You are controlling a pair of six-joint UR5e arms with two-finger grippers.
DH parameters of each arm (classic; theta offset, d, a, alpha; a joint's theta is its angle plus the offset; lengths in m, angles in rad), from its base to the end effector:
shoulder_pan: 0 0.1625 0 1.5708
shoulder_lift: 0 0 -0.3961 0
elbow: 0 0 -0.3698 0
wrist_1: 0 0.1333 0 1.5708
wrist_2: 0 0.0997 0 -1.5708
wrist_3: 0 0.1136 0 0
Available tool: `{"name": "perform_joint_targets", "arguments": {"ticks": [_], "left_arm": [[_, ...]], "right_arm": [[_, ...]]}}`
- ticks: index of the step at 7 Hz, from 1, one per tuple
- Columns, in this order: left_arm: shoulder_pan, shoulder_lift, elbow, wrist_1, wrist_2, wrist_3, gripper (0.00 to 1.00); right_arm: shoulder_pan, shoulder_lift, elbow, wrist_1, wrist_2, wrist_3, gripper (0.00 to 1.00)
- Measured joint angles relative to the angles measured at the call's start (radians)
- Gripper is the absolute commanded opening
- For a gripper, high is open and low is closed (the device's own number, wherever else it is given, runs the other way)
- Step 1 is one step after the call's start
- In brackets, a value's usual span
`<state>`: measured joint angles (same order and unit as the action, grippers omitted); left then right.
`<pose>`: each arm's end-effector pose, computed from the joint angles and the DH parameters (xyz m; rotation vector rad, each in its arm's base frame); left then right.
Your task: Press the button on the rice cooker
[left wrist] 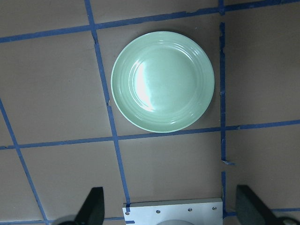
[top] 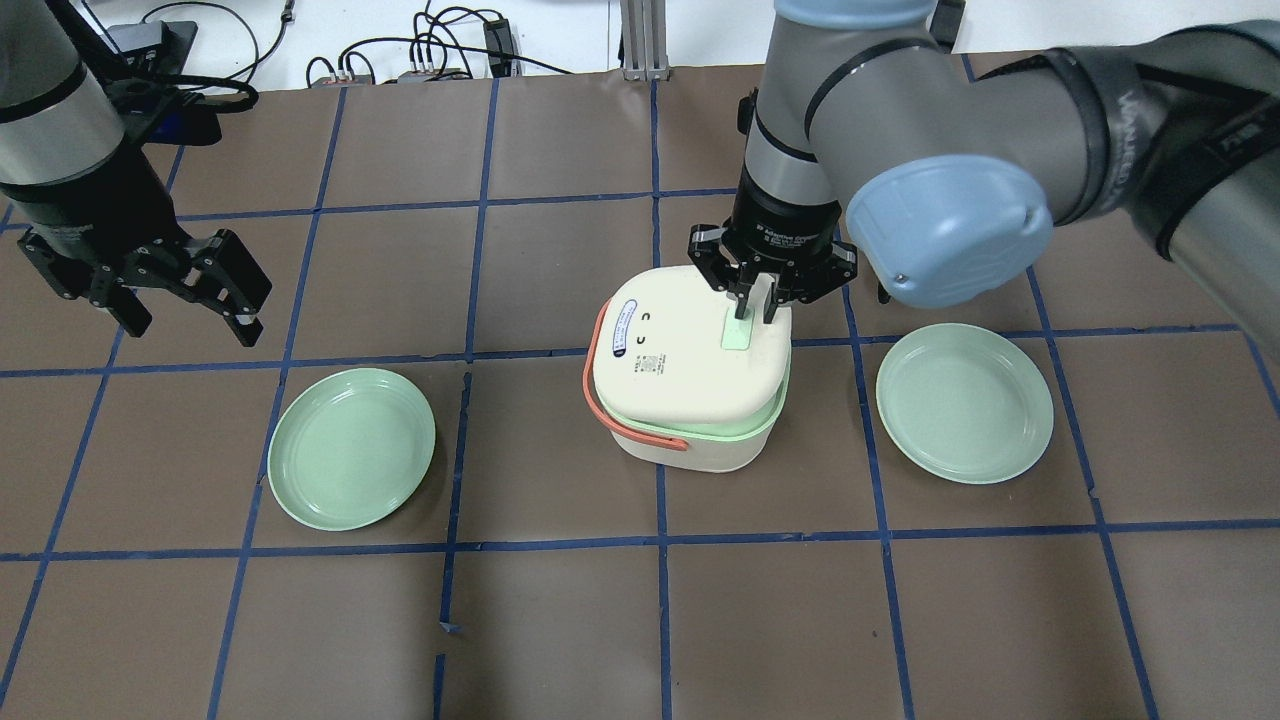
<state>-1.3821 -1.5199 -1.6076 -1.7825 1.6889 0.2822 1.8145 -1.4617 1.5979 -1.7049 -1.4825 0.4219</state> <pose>-0.0380 -0.4402 0.4331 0.1606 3.0506 0.3366 0.2619 -0.4593 0.3927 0.2723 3.0463 0.0472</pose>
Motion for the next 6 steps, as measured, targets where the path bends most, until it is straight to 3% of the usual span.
{"name": "perform_joint_targets", "arguments": {"ticks": [3, 6], "left_arm": [[0.000, 0.000, 0.000, 0.000, 0.000, 0.000, 1.00], [0.000, 0.000, 0.000, 0.000, 0.000, 0.000, 1.00]], "right_arm": [[-0.020, 0.045, -0.161, 0.027, -0.064, -0.016, 1.00], [-0.079, 0.056, -0.181, 0.025, -0.076, -0.134, 1.00]]}}
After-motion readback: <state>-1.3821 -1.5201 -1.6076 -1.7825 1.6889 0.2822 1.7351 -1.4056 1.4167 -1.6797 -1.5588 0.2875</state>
